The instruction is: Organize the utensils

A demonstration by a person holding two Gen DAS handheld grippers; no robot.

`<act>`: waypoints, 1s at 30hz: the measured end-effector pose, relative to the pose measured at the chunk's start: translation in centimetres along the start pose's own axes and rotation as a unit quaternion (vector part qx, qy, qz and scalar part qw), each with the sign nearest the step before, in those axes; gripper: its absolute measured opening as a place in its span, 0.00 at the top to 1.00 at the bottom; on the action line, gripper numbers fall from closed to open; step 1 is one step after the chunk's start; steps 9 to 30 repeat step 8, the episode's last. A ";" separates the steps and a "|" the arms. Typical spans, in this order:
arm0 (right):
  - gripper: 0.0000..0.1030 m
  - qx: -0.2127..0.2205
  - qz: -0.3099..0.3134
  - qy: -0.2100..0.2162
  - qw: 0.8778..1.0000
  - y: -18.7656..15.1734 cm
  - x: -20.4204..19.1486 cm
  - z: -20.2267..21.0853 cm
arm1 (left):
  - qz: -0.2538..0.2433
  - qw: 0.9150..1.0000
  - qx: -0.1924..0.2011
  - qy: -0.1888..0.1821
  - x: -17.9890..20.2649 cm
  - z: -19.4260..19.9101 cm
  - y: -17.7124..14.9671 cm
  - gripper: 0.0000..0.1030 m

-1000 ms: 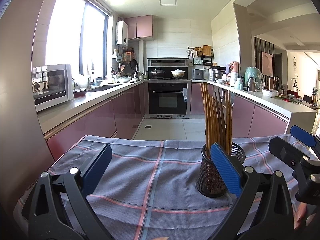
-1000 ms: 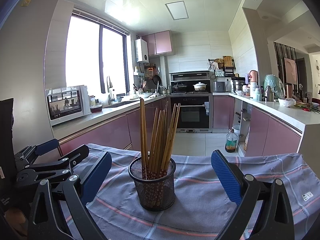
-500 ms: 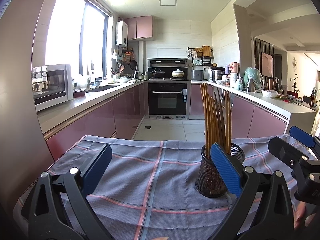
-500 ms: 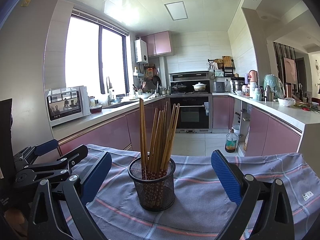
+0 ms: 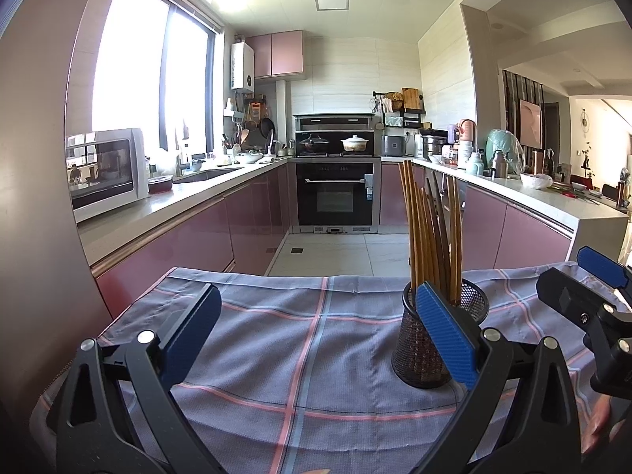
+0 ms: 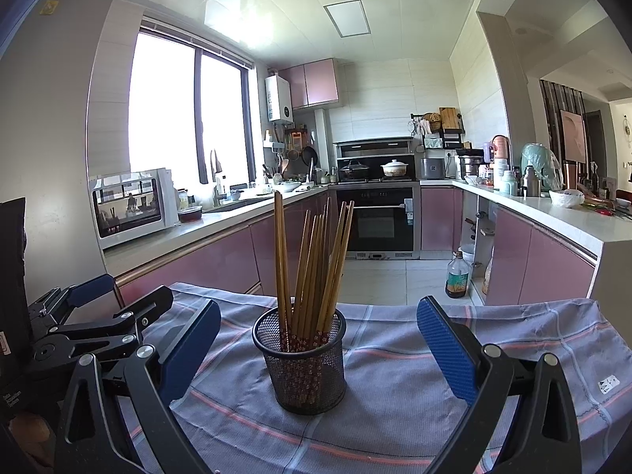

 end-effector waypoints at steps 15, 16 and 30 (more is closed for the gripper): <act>0.07 -0.071 0.022 -0.086 0.994 -0.7 6.6 -1.3 | -0.008 0.993 -0.116 0.001 -2.3 -4.6 -3.6 0.05; 0.07 -0.071 0.022 -0.086 0.994 -0.7 6.6 -1.3 | -0.008 0.993 -0.116 0.001 -2.3 -4.6 -3.6 0.05; 0.07 -0.071 0.022 -0.086 0.994 -0.7 6.6 -1.3 | -0.008 0.993 -0.116 0.001 -2.3 -4.6 -3.6 0.05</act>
Point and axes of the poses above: each gripper's, at about its wrist camera, not at the fingertips, and z roughly against the way its jaws point, x to its right, y to its top, the point moved 7 cm from there along -z, roughly the way its jaws point, and after that the axes turned 14 degrees about -z, right-handed, at the moved point
